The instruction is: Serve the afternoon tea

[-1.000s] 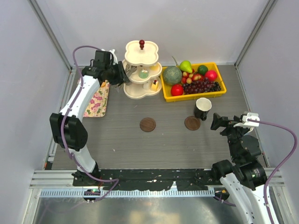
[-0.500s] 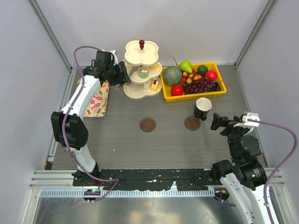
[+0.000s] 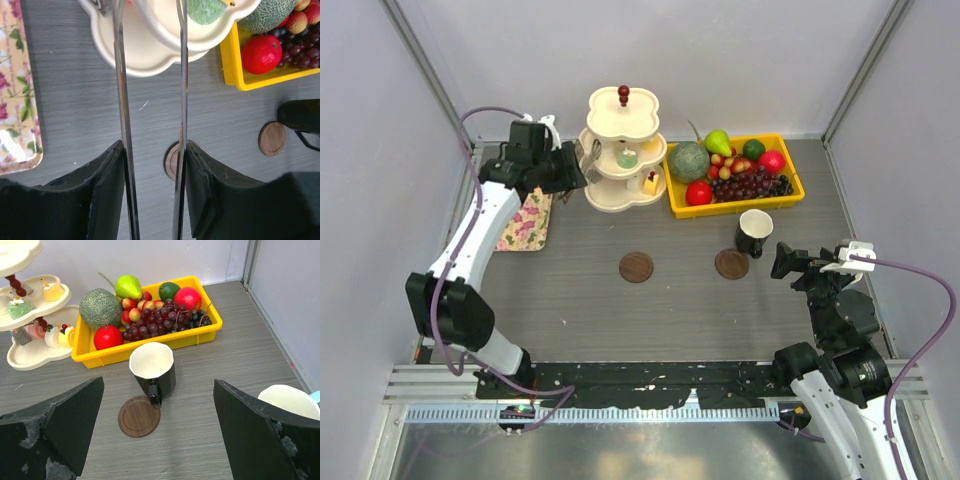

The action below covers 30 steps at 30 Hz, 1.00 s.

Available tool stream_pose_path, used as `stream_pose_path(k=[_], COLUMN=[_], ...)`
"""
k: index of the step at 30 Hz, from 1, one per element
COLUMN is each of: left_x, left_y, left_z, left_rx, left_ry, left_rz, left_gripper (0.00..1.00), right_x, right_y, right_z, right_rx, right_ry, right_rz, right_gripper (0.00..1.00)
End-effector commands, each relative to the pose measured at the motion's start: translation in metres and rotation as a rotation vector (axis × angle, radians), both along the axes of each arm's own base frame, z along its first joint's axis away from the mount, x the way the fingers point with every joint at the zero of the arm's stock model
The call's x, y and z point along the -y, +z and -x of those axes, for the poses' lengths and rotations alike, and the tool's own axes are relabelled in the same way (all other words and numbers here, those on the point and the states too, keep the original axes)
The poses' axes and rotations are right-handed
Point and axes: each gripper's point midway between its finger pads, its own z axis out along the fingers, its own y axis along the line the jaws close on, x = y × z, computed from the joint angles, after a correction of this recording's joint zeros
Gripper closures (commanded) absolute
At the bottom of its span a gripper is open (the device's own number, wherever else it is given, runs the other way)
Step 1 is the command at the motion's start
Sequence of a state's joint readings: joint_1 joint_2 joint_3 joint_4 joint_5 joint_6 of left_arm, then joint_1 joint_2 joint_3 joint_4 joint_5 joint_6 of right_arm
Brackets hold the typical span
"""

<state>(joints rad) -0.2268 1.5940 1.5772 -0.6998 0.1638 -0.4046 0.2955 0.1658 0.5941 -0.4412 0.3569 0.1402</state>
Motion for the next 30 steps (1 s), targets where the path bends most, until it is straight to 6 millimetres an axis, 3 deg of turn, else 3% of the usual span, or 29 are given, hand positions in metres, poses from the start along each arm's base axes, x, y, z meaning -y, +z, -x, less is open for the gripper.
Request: stream_pose_path(k=[1,7,12,13,21,30], left_x=[-0.021,-0.063,-0.106,-0.123,-0.163,-0.18], left_y=[0.018,0.002,-0.026,-0.032,-0.077,-0.098], left_z=[0.018,0.051,0.063,0.063,0.049,0.017], left_rx=[0.079,0.059,-0.011,-0.028,-0.165,-0.201], left_ry=[0.026,0.112,0.232,0.278,0.399,0.461], left_rz=[-0.033,-0.063,-0.08,-0.082,-0.082,-0.084], left_gripper=[0.5,0.53,0.52,0.52,0.48,0.43], right_x=[0.001,0.0,0.0,-0.001,0.0,0.0], right_y=[0.011,0.011,0.012,0.012,0.013,0.014], right_z=[-0.001,-0.001,0.0,0.0,0.0,0.002], right_rx=[0.04,0.04,0.043,0.043,0.051,0.056], right_ry=[-0.006,-0.002,0.002,0.006,0.002,0.001], right_rz=[-0.007,-0.006,-0.008,-0.008,-0.011,-0.011], right_gripper=[0.02,0.02,0.02,0.02,0.02,0.02])
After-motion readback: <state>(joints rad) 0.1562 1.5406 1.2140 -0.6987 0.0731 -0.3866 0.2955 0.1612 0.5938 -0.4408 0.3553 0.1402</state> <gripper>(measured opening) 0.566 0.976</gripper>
